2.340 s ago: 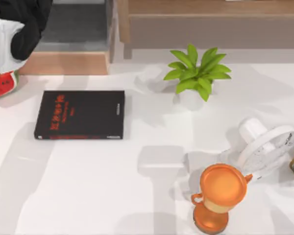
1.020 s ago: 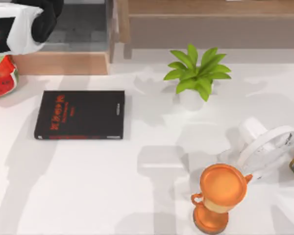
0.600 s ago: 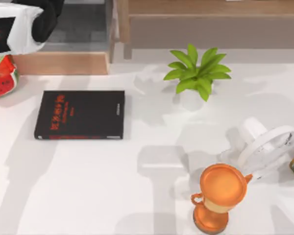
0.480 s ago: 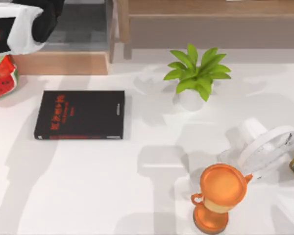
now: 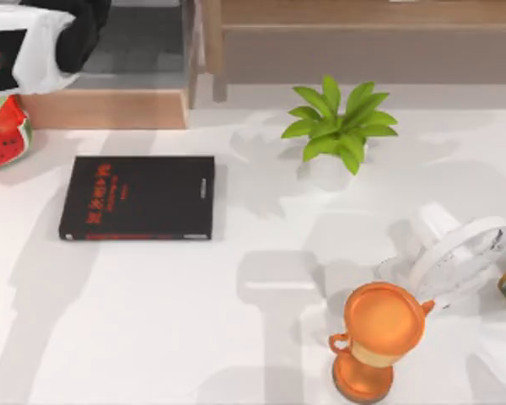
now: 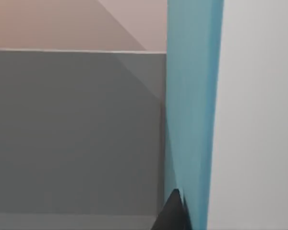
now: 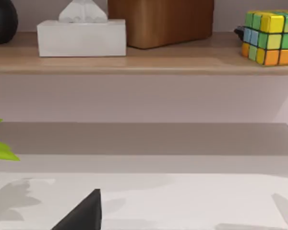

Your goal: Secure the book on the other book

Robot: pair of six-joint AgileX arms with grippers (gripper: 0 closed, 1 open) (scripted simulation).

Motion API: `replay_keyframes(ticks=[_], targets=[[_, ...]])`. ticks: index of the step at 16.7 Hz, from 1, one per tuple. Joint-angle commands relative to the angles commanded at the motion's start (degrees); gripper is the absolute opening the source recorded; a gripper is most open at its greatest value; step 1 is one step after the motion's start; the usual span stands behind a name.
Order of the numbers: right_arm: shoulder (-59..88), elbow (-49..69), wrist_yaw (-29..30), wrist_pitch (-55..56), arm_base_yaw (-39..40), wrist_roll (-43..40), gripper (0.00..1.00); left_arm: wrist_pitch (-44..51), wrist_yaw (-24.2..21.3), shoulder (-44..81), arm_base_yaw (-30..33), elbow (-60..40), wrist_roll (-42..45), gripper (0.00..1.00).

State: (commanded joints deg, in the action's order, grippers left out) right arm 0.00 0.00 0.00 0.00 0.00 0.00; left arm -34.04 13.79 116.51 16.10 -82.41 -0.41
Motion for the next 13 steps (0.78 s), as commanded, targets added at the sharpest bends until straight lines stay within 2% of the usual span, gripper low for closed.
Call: replay_keyframes(ticks=[13], targets=[[0.0, 0.0, 0.0, 0.0, 0.0, 0.0, 1.0, 1.12, 0.37, -2.82, 0.24, 1.6, 0.1, 0.0]])
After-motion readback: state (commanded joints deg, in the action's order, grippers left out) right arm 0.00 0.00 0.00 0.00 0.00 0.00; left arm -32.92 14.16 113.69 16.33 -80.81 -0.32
